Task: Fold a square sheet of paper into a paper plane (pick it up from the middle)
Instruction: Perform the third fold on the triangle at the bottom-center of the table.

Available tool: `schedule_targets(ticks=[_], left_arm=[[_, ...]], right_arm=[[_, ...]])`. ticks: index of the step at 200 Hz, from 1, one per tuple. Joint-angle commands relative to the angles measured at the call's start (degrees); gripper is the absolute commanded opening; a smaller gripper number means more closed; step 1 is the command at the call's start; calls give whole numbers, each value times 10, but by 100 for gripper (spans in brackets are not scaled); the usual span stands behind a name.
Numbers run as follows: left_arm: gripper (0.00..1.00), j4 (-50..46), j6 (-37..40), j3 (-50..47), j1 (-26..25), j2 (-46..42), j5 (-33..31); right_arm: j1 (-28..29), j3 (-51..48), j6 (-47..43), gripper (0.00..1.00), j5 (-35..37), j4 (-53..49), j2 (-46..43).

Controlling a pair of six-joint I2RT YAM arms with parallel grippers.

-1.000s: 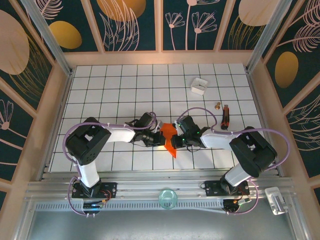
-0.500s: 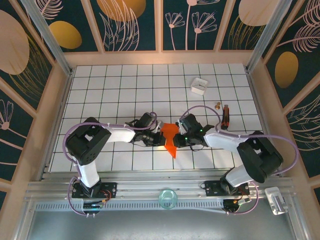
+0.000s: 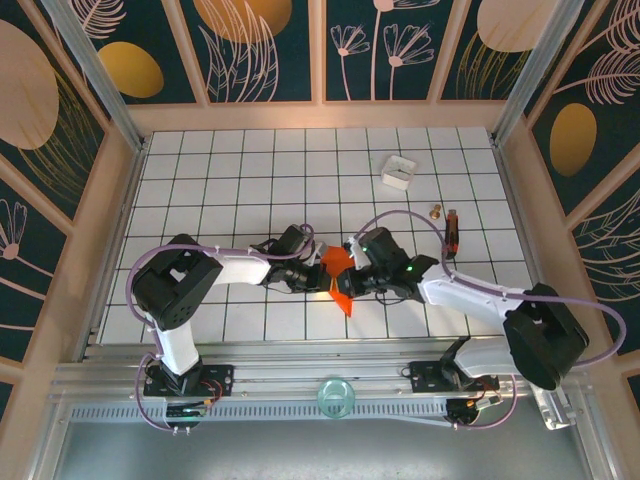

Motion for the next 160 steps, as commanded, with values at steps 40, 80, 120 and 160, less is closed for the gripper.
schedule_targets(ticks=[40, 80, 120, 160], left_arm=[[0, -77, 15, -13, -1, 48, -58], [0, -81, 19, -12, -1, 48, -58], [0, -81, 21, -13, -1, 48, -58], [0, -84, 25, -13, -1, 47, -59]], right_arm=[[28, -11, 16, 0, -20, 79, 78], [28, -6, 3, 0, -9, 81, 112], [25, -15, -14, 0, 8, 63, 128], [21, -23, -27, 0, 17, 43, 127]])
